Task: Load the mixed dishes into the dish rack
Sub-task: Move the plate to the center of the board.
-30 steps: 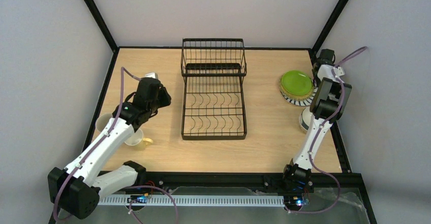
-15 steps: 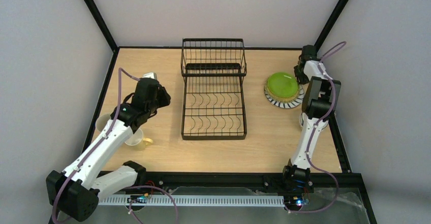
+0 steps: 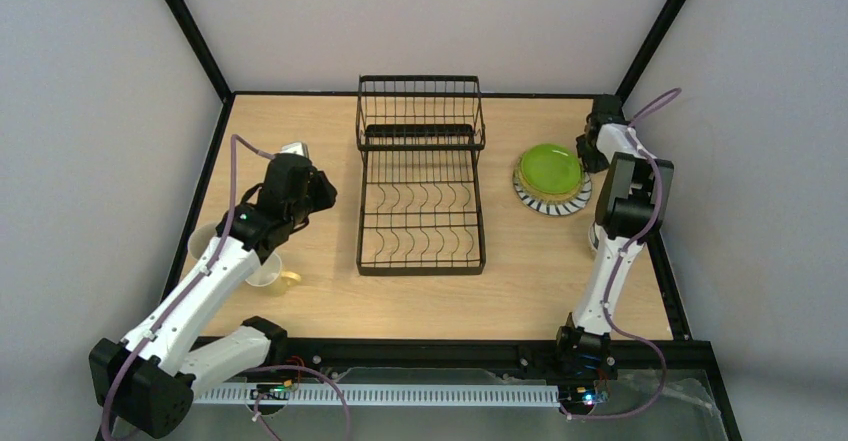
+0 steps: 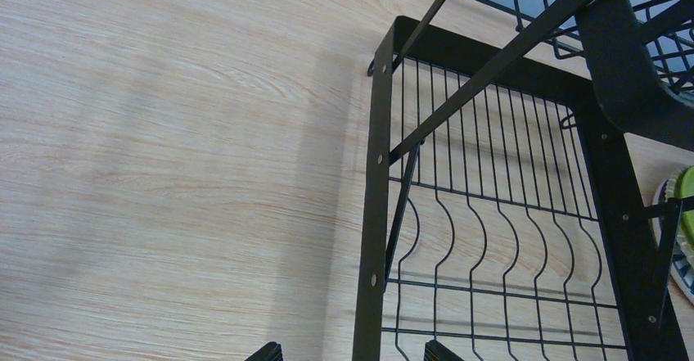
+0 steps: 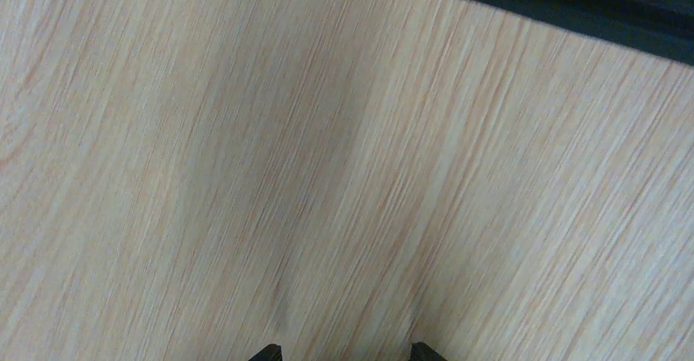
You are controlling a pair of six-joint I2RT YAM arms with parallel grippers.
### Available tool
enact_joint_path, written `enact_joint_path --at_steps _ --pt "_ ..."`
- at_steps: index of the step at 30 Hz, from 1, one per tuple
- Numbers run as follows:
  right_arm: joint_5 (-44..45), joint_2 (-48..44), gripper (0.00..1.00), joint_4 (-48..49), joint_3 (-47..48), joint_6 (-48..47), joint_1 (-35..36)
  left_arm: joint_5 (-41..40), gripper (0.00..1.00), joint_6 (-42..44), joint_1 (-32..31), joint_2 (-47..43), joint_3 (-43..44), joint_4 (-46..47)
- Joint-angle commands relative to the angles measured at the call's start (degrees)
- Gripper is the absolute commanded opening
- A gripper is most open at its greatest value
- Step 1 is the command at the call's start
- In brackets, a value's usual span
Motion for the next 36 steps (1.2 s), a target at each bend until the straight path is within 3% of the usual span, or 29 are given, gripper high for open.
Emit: enact_joint_path --at_steps 1,16,24,36 --pt "-2.5 -0.9 0.90 -4.4 -3.5 1.5 2.8 0.9 0.99 -0.1 0.3 -1.5 -0.6 -0.5" --pt "-3.0 -5.3 0.90 -2.4 -9.1 1.6 5.5 1.3 0.99 0.1 0.3 -6.1 -0.8 -3.9" --pt "1.8 -7.7 0.91 -4.2 -6.6 -2.1 5.6 2.0 0.99 -0.4 0.3 -7.9 -0.6 -5.4" --pt "6.7 -11.0 0.95 -5.8 -2.7 2.8 5.4 3.9 0.99 0.8 0.3 -8.3 0.9 -7.6"
